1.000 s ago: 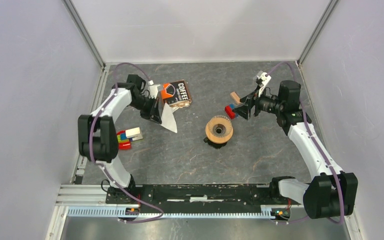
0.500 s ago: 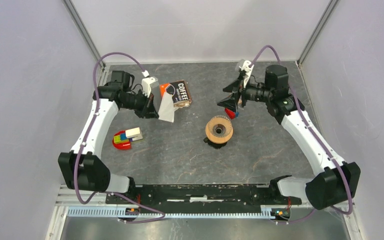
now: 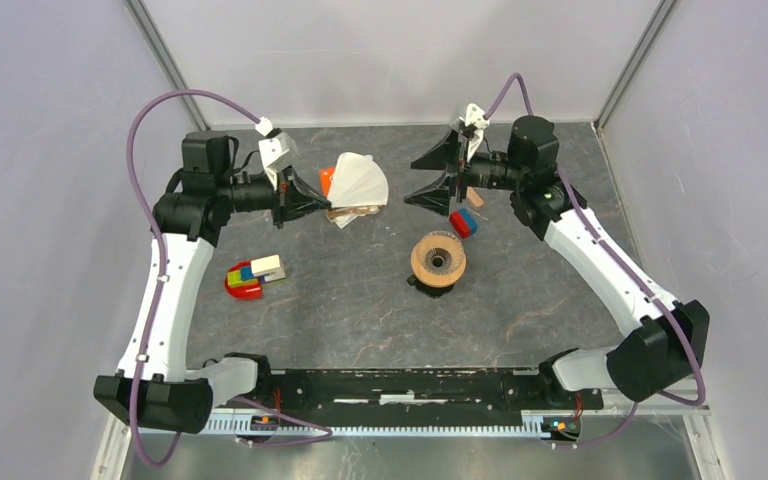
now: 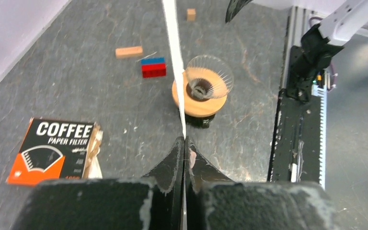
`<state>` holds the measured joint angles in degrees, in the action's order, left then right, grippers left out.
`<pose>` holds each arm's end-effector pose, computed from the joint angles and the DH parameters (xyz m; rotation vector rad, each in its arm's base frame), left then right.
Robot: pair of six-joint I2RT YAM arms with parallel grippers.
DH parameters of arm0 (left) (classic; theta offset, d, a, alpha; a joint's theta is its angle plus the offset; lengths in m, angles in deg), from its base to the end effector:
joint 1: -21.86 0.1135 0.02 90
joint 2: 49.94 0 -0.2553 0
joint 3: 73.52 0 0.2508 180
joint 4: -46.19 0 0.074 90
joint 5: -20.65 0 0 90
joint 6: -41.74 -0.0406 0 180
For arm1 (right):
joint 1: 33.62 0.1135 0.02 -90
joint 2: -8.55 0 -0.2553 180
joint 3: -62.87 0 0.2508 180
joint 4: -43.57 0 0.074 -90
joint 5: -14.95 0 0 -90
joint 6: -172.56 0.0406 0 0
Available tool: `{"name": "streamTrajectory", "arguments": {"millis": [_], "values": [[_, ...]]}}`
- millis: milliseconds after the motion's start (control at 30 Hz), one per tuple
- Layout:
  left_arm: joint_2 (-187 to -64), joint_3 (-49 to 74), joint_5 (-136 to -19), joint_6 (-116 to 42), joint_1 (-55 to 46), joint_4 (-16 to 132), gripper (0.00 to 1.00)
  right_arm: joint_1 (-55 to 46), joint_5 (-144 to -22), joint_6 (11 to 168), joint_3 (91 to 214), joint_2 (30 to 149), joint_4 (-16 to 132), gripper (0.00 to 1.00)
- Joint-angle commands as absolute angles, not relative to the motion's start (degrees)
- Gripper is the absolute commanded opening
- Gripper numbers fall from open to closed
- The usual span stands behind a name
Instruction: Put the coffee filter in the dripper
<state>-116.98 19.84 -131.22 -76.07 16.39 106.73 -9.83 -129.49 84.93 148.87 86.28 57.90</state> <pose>0.2178 -0.0568 0.4074 1.0910 1.6030 -0.8972 0.2713 0.1557 0.3887 -1.0230 1.4322 1.1255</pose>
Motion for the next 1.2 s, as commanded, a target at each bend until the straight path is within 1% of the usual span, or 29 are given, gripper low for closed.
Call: {"name": "streamTrajectory", "arguments": {"millis": [0,200,233,300,333,367,500,567,600,633,700,733,767,800,833,900,967,1000,1033,1100,1167], "values": [[-116.75,19.41,-138.84,-71.45,14.75,101.51,0.02,-8.17,-134.28,90.03,148.14,87.32,49.85,0.86],[-116.52,18.31,-139.67,-70.16,11.37,101.52,0.02,-5.65,-137.07,88.24,146.55,88.13,48.76,0.87],[-116.52,18.2,-139.73,-70.11,11.08,101.51,0.02,-5.27,-137.61,87.9,146.45,88.35,48.98,0.87],[-116.58,18.02,-139.0,-70.07,10.47,101.47,0.02,-4.38,-139.01,87.81,145.92,88.5,48.39,0.82],[-116.63,17.96,-138.68,-70.23,10.31,101.47,0.02,-3.86,-139.1,87.64,145.59,88.33,48.22,0.76],[-116.62,17.45,-138.47,-69.56,10.26,100.47,0.02,-3.43,-139.24,87.44,145.3,88.18,48.28,0.68],[-116.77,14.52,-137.0,-63.5,10.26,92.46,0.02,-2.83,-137.71,86.83,144.1,86.92,49.17,0.26],[-117.38,13.19,-135.9,-60.06,10.26,87.69,0.02,-2.78,-135.25,83.42,144.64,86.05,52.81,0.09],[-117.75,12.5,-134.81,-57.95,10.26,84.88,0.02,-2.81,-133.62,81.84,145.01,85.68,54.8,0.02],[-118.0,11.97,-133.41,-56.1,10.26,82.01,0.02,-2.86,-131.21,80.09,145.47,85.21,56.72,0.0],[-118.64,11.1,-130.31,-51.34,10.18,76.5,0.02,-2.86,-125.77,77.44,146.86,84.48,60.79,0.0],[-119.15,11.04,-129.31,-49.03,10.09,74.4,0.04,-2.88,-122.19,76.73,147.37,84.1,61.99,0.0],[-120.04,11.47,-128.34,-47.19,9.86,73.16,0.15,-2.86,-119.06,76.21,148.17,83.94,63.27,0.0],[-120.95,12.46,-127.93,-46.39,9.47,72.87,0.27,-2.87,-115.42,75.82,148.68,83.74,64.35,0.0],[-121.99,13.8,-126.78,-45.9,8.95,72.87,0.44,-2.86,-112.22,75.71,149.1,83.49,65.44,0.0],[-123.77,16.33,-121.34,-43.48,7.75,72.87,0.66,-2.9,-104.19,75.33,148.71,82.22,66.24,0.0],[-125.47,19.1,-115.47,-39.99,7.06,73.01,0.76,-2.86,-98.04,74.58,148.3,81.33,66.86,0.0],[-126.41,20.56,-112.7,-37.78,6.94,73.32,0.79,-2.87,-95.59,74.25,148.19,81.02,66.98,0.0],[-127.29,21.88,-110.86,-36.03,6.86,73.83,0.82,-2.86,-94.12,74.05,148.32,80.97,67.23,0.0],[-128.81,25.11,-108.9,-33.17,6.23,75.27,0.93,-2.87,-92.19,74.19,148.45,81.04,67.28,0.0],[-130.25,28.17,-105.45,-31.05,4.99,77.98,0.99,-2.86,-89.41,74.73,148.53,81.33,67.19,0.0]]}}
